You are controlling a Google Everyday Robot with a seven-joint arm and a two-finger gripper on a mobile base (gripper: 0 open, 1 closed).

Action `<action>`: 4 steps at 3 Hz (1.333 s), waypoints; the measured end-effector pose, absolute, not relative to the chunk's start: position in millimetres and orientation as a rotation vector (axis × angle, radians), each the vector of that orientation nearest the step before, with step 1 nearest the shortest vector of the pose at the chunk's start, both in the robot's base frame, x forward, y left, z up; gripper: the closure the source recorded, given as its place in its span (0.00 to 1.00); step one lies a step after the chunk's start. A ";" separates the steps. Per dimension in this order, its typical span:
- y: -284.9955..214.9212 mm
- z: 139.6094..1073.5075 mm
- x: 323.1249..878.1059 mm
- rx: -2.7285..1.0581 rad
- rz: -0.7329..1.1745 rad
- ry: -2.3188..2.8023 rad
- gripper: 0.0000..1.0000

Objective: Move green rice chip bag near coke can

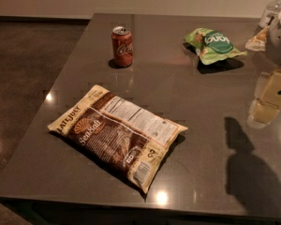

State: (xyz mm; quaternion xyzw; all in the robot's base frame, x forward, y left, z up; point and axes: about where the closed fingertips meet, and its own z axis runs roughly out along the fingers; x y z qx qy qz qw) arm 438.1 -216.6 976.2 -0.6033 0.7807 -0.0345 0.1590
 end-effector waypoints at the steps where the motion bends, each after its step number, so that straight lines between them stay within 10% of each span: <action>1: -216.5 979.2 442.3 -1.727 -0.097 2.227 0.00; 4: -229.7 964.0 564.8 -1.404 -0.107 2.339 0.00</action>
Offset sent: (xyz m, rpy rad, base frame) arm 0.0828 -0.0103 -0.0014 0.0638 -0.0141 -0.1120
